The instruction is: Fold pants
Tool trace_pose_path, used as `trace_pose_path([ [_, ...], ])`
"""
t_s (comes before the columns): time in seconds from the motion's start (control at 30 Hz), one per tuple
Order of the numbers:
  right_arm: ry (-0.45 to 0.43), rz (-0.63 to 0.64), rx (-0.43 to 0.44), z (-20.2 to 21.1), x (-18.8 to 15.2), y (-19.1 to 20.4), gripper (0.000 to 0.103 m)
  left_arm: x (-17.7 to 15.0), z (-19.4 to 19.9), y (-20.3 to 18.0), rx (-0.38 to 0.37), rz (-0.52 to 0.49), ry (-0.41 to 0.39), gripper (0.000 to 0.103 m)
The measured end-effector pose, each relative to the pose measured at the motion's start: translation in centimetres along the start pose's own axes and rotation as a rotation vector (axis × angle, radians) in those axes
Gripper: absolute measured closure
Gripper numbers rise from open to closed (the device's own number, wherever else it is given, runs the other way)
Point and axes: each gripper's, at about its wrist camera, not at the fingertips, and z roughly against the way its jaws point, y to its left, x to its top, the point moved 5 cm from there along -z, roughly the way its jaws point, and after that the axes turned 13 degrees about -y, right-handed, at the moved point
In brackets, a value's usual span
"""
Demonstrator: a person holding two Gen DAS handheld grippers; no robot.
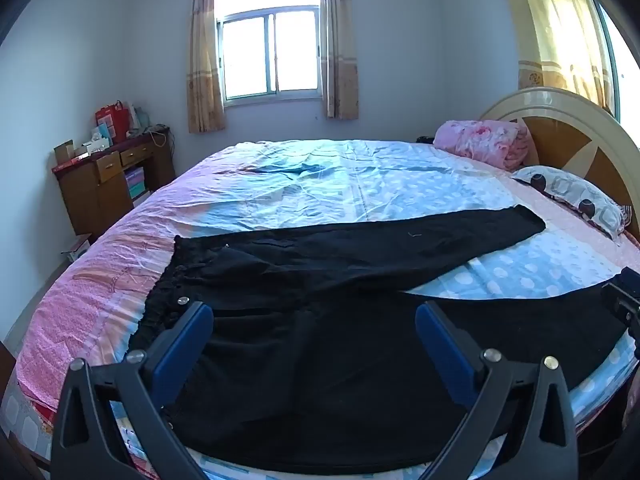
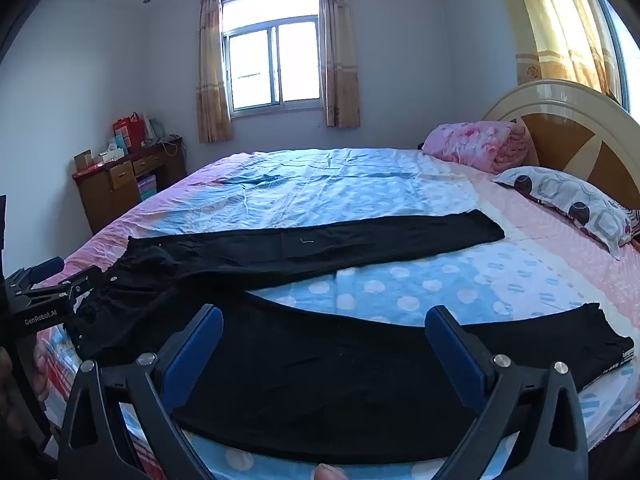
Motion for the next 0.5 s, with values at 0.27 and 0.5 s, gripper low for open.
trace_pose_path([
  [0.27, -0.005, 0.002, -0.001, -0.3, -0.7, -0.2, 0.001, -0.3, -0.2, 0.0, 0.0, -0.004, -0.002, 0.0],
  [0.5, 0.018, -0.001, 0.0, -0.8, -0.8, -0.5, 0.001, -0.4, -0.3, 0.0, 0.002, -0.003, -0.006, 0.0],
])
